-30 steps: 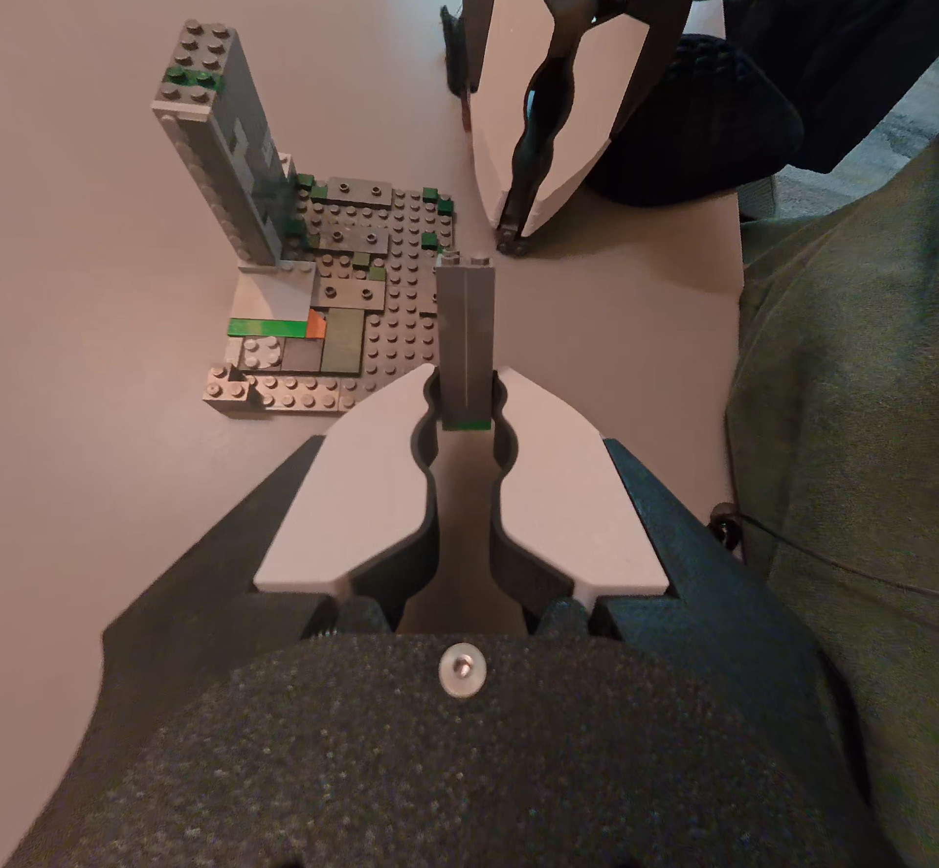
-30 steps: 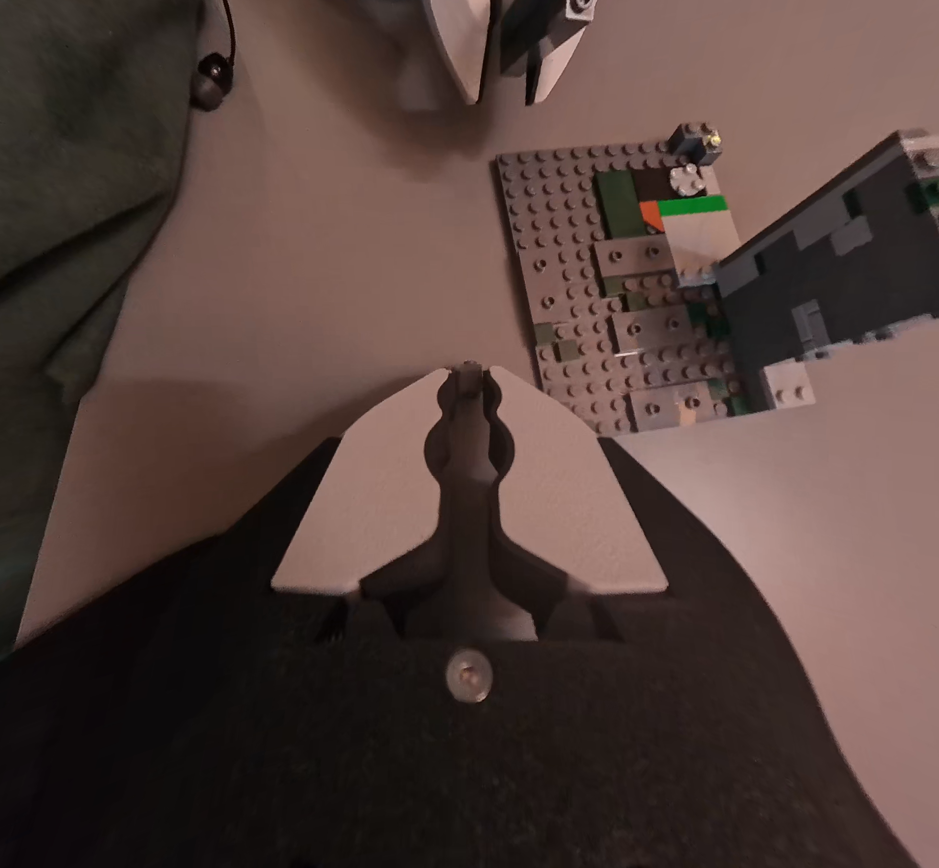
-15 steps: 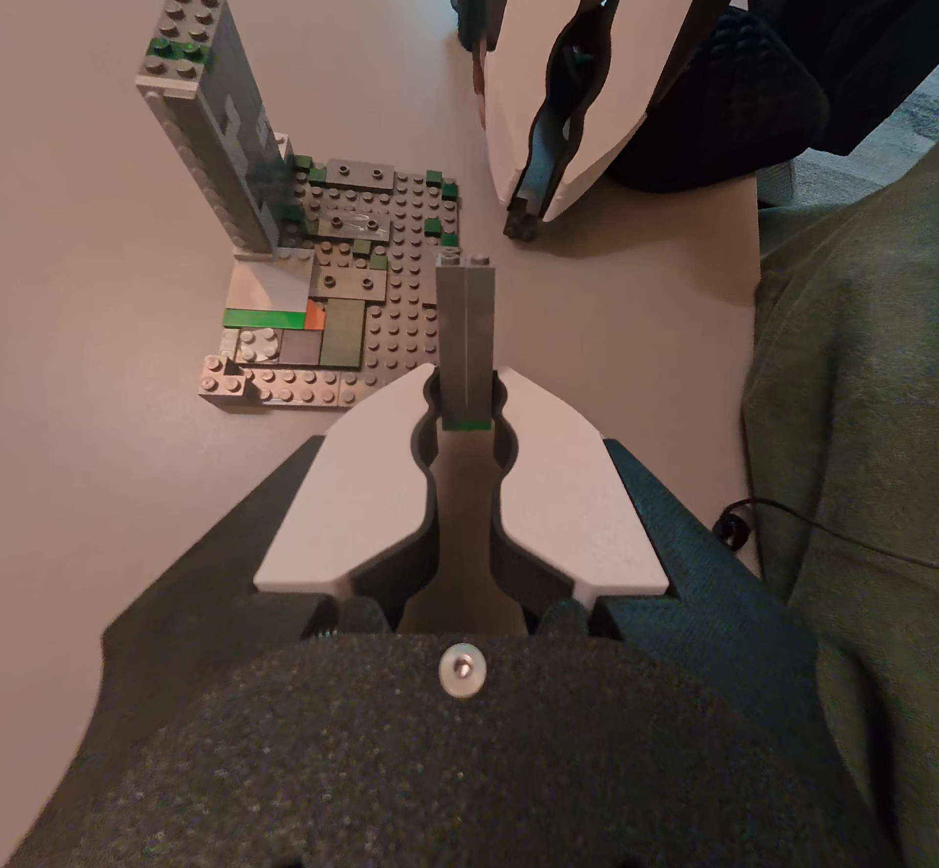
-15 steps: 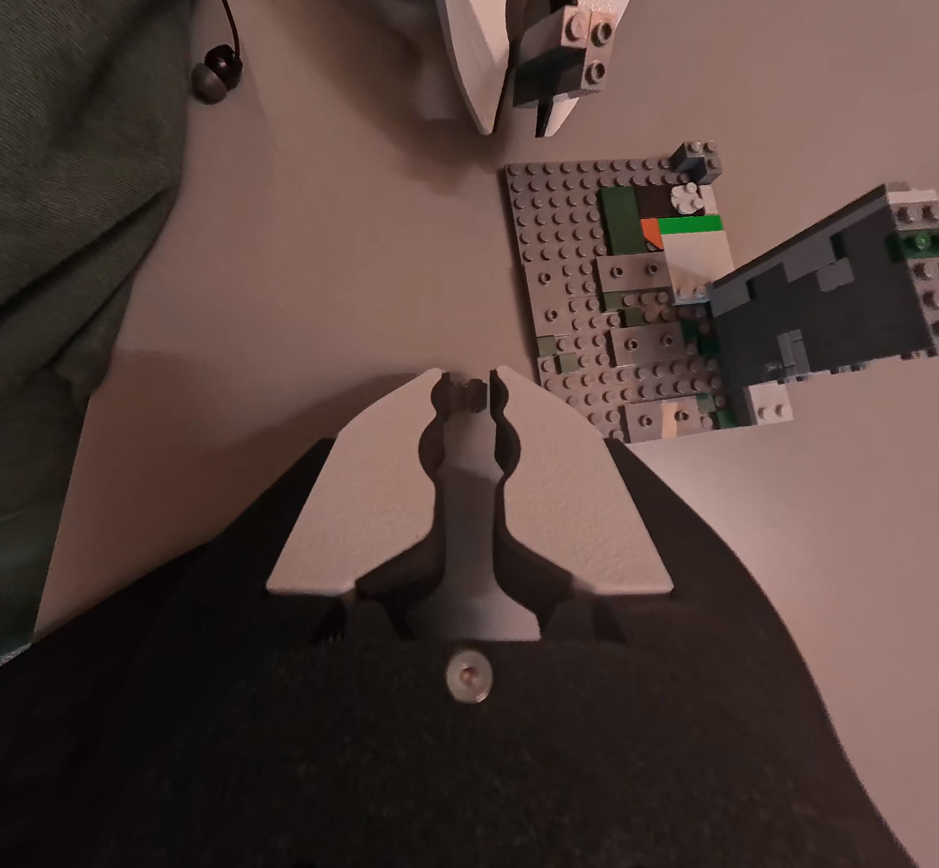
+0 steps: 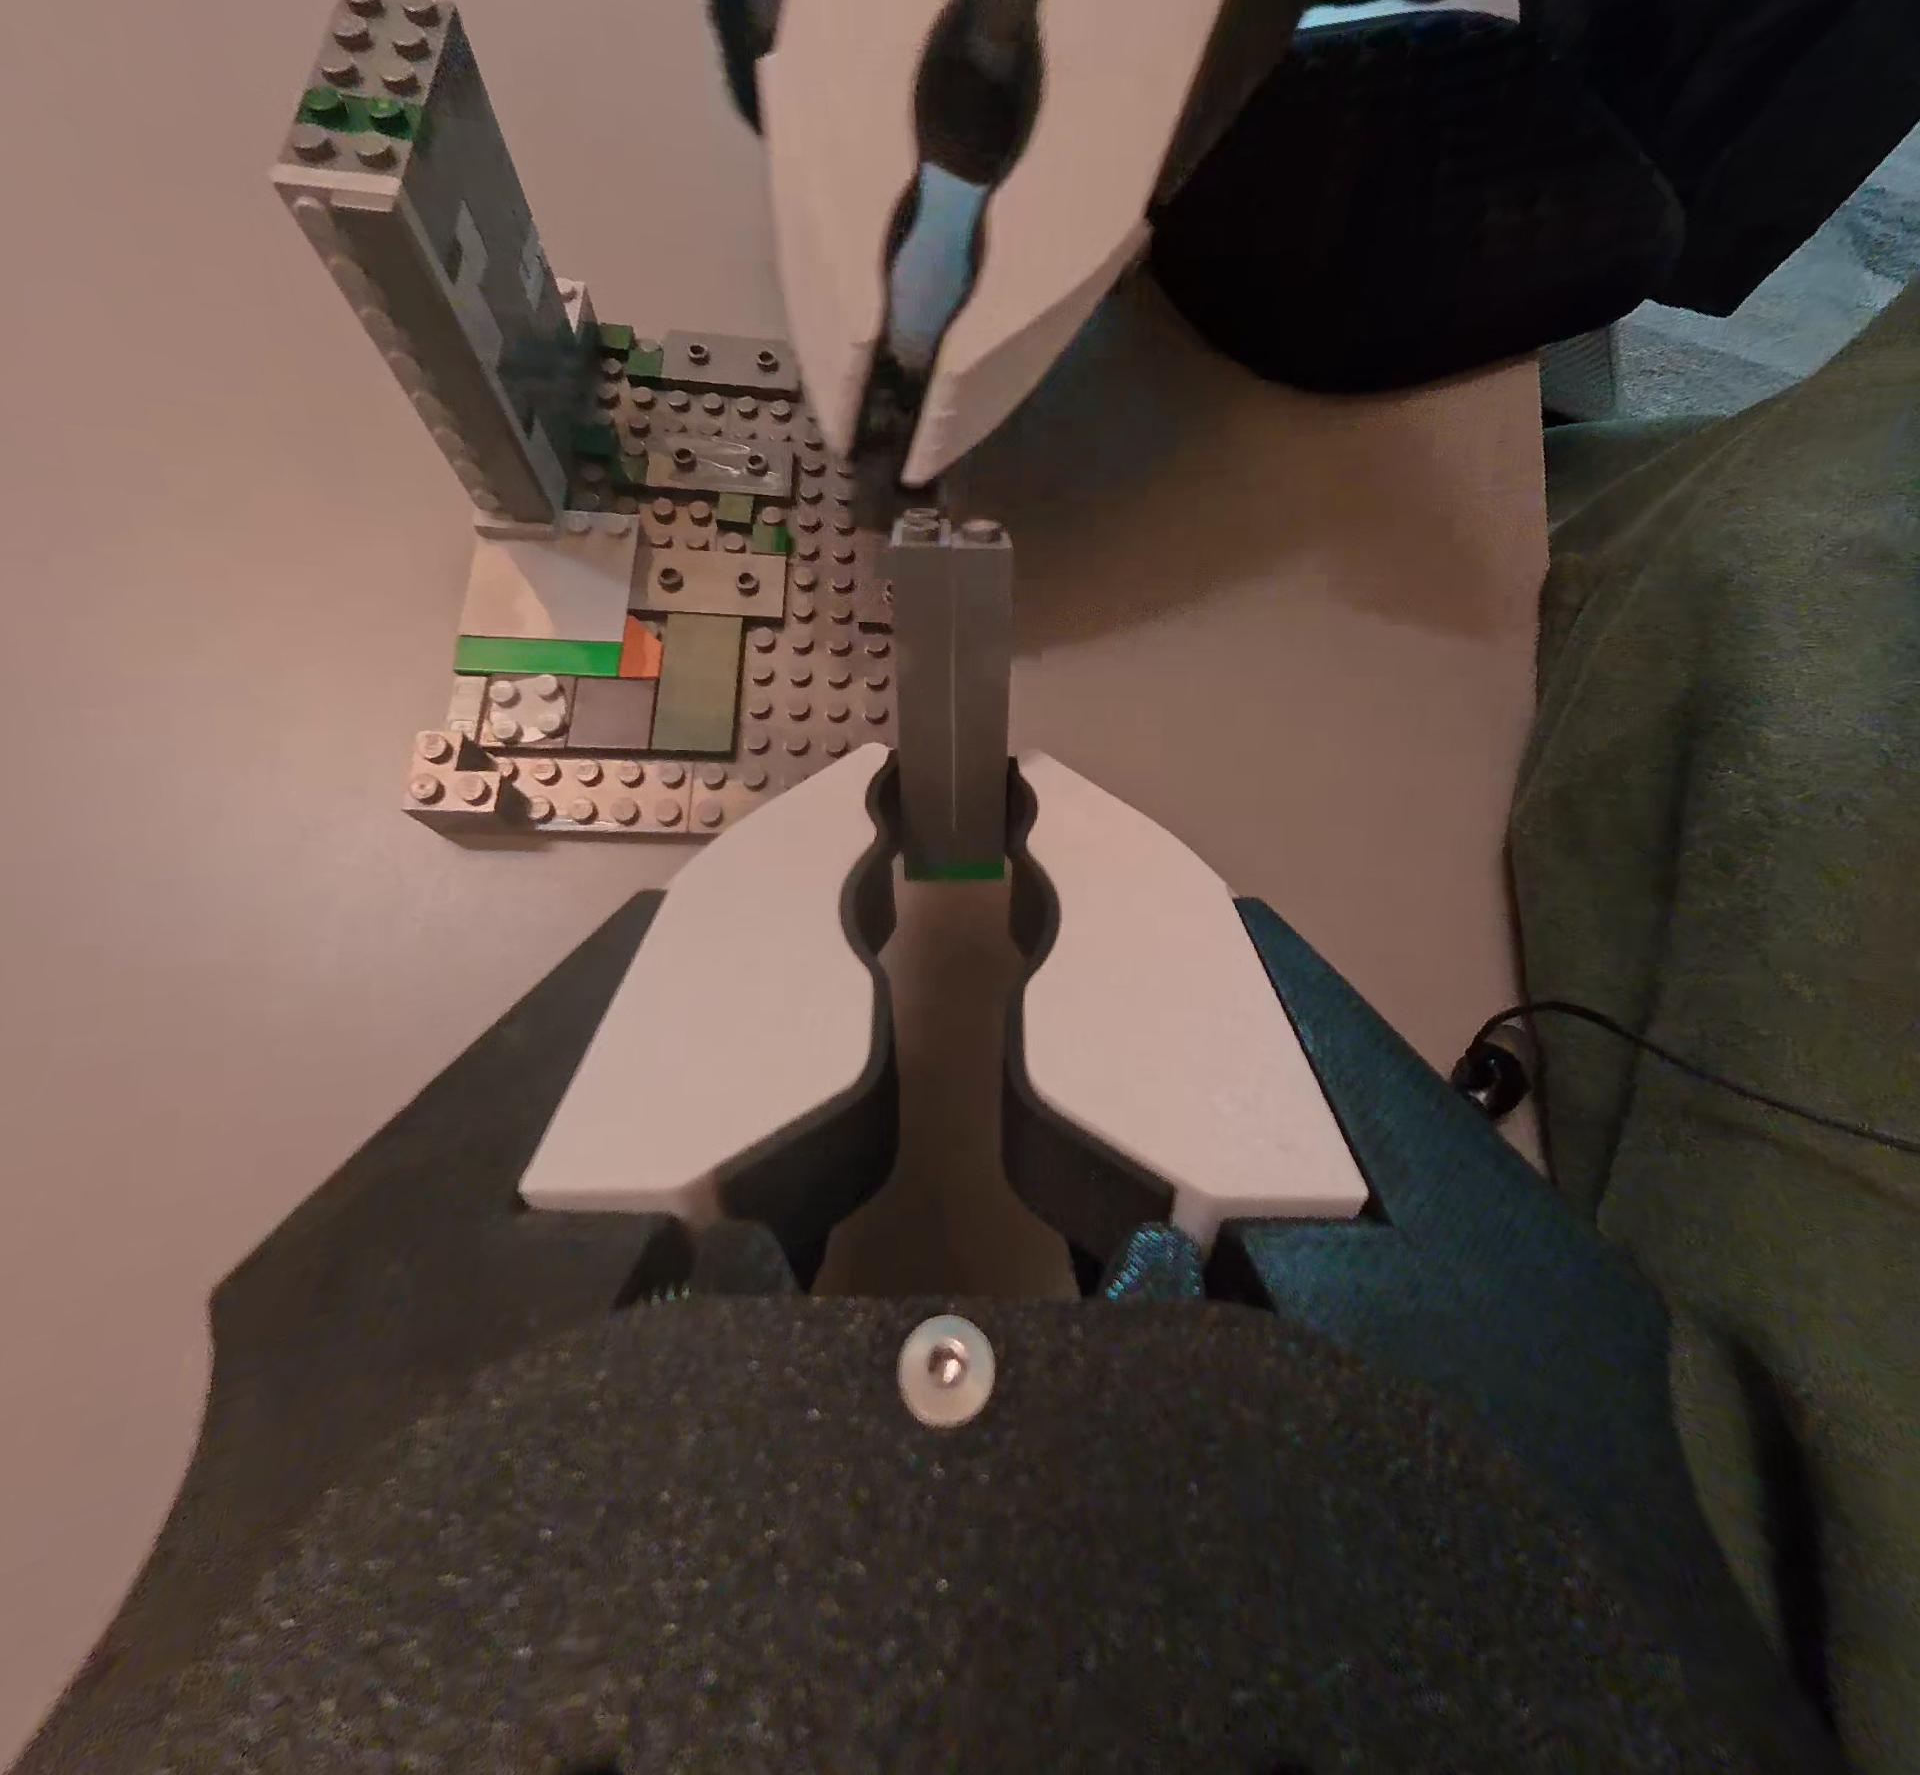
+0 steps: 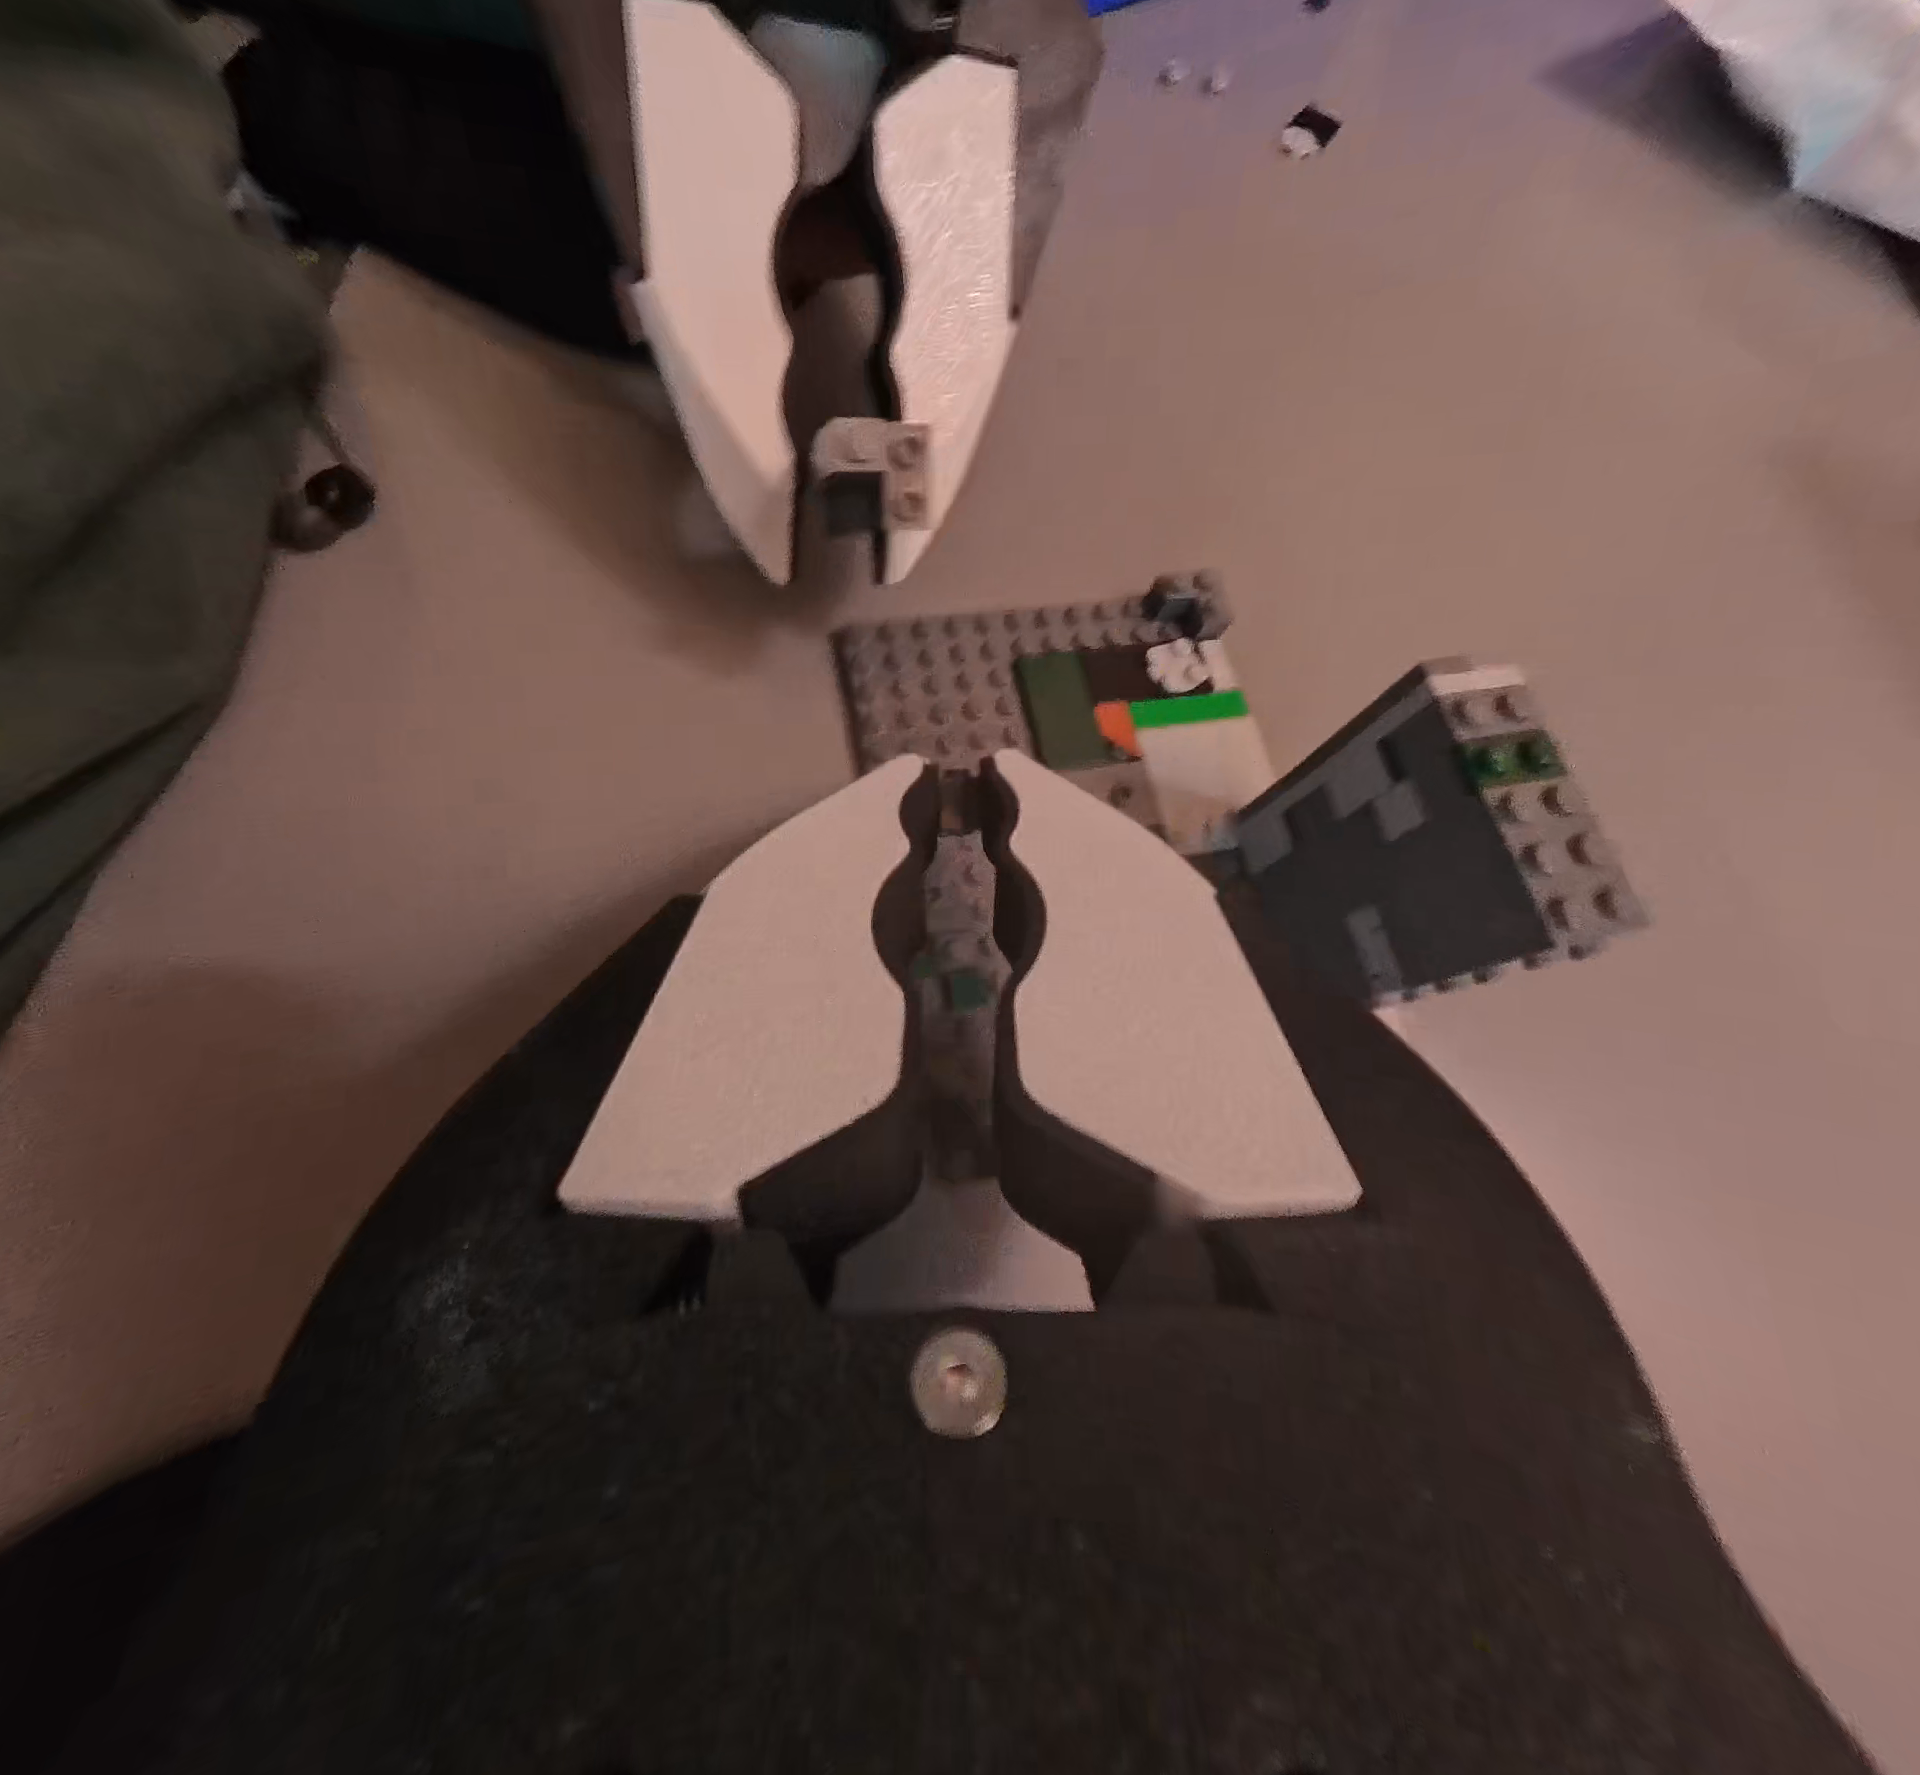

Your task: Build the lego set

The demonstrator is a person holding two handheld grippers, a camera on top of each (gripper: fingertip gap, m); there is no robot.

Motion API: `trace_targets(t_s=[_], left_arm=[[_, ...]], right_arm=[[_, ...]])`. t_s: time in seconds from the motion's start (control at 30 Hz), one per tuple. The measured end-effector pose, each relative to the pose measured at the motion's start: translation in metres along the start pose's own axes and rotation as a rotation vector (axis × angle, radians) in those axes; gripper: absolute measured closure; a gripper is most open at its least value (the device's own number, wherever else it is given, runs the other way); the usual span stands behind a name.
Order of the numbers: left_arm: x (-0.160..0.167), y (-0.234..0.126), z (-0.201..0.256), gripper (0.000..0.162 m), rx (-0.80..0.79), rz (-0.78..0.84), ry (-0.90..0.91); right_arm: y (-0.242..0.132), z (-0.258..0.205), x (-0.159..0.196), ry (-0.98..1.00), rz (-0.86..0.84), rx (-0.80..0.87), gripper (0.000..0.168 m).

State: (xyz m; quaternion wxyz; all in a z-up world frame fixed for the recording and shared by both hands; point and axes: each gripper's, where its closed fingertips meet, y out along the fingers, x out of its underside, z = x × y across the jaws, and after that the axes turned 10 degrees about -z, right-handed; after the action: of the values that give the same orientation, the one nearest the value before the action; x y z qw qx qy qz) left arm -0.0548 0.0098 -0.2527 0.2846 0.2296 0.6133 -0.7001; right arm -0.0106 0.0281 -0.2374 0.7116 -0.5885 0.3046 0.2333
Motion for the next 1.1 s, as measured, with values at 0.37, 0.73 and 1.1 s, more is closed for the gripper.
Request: trace_targets(t_s=[0.37, 0.73, 1.1], left_arm=[[-0.001, -0.001, -0.001, 0.145, 0.023, 0.010, -0.023], [0.001, 0.003, -0.002, 0.145, 0.002, -0.022, -0.010], [-0.006, -0.003, -0.003, 0.145, -0.102, 0.014, 0.063]], right_arm=[[0.004, 0.007, 0.027, 0.025, -0.030, -0.009, 0.159], [-0.003, 0.000, 0.022, 0.034, -0.178, -0.074, 0.149], [0.017, 0.003, 0.031, 0.006, -0.434, -0.211, 0.151]])
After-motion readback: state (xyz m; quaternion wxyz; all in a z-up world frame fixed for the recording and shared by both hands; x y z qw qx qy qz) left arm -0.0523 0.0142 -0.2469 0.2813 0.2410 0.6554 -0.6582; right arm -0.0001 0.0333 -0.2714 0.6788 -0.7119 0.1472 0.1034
